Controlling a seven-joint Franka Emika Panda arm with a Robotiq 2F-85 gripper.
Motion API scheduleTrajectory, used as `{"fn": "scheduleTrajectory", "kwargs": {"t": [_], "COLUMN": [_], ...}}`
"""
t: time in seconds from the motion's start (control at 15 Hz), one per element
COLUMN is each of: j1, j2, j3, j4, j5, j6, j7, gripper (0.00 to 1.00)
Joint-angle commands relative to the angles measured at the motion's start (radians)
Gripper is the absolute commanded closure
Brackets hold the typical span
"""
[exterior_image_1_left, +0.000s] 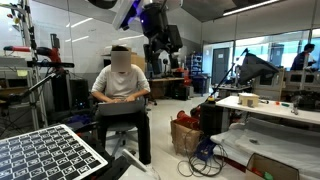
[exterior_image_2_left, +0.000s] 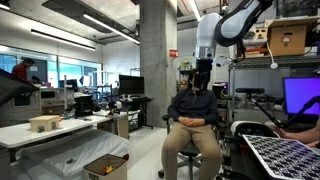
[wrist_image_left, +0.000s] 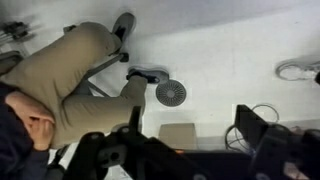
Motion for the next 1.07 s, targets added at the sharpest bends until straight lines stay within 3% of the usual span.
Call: {"fn": "scheduleTrajectory", "kwargs": {"t": [0.0,0.27,1.0], "j1": [-0.013,-0.011,-0.014], "j2": [-0.087,-0.135,-0.114], "j3": [0.017,0.034,0.038], "j4": [-0.081,-0.133,-0.126], "j5": [-0.024,-0.005,0.007], "j6": [0.011,-0.021,-0.003], "j7": [0.013,-0.012,-0.008], "gripper": [0.0,0.0,0.0]}}
